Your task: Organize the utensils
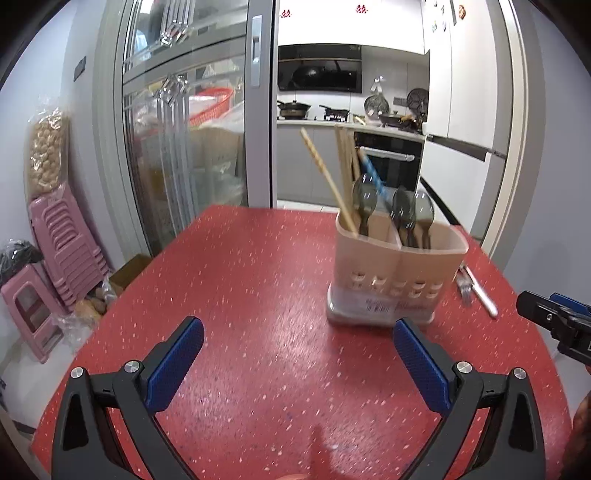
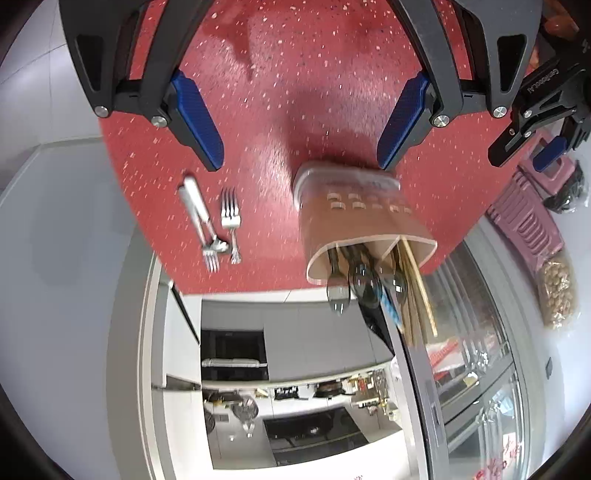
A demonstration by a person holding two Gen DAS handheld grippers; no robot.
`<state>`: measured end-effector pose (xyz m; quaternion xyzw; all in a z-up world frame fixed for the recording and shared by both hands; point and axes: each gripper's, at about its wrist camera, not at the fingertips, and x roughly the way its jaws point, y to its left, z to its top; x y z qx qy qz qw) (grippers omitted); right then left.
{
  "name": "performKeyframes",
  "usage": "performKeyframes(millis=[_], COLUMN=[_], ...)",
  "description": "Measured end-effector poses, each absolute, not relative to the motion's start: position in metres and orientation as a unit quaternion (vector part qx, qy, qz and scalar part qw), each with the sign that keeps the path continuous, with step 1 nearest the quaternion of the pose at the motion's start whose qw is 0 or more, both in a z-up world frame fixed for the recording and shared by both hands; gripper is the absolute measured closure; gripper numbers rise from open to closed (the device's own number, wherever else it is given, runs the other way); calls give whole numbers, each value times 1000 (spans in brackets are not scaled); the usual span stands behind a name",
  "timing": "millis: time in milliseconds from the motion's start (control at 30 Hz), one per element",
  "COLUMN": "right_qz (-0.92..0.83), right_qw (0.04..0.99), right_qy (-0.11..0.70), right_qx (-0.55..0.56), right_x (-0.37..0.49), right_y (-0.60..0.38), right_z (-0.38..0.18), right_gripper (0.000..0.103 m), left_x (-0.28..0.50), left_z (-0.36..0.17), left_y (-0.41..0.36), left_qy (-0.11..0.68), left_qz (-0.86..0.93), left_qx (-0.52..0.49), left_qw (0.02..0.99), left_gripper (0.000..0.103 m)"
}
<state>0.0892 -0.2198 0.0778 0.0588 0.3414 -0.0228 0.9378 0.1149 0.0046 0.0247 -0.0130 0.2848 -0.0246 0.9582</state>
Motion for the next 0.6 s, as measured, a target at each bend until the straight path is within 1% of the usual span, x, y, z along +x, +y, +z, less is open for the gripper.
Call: performKeyframes(millis=[133, 333, 600], right_qz=[-42, -62, -91], right_qw=[945, 954, 963], right_qy=[323, 291, 251], right_qx=[39, 40, 20], right_x=[92, 92, 87], right_y=[-218, -220, -215], right_z=[94, 117, 135], right_gripper=[16, 16, 16], left_x=[118, 126, 126], left_z=[44, 69, 82], left_y=[0, -10, -21], left_qy=[267, 241, 223], left_qz=[-30, -43, -55], left_qx=[-18, -17, -13], left_qw=[963, 969, 973], left_gripper=[0, 0, 0])
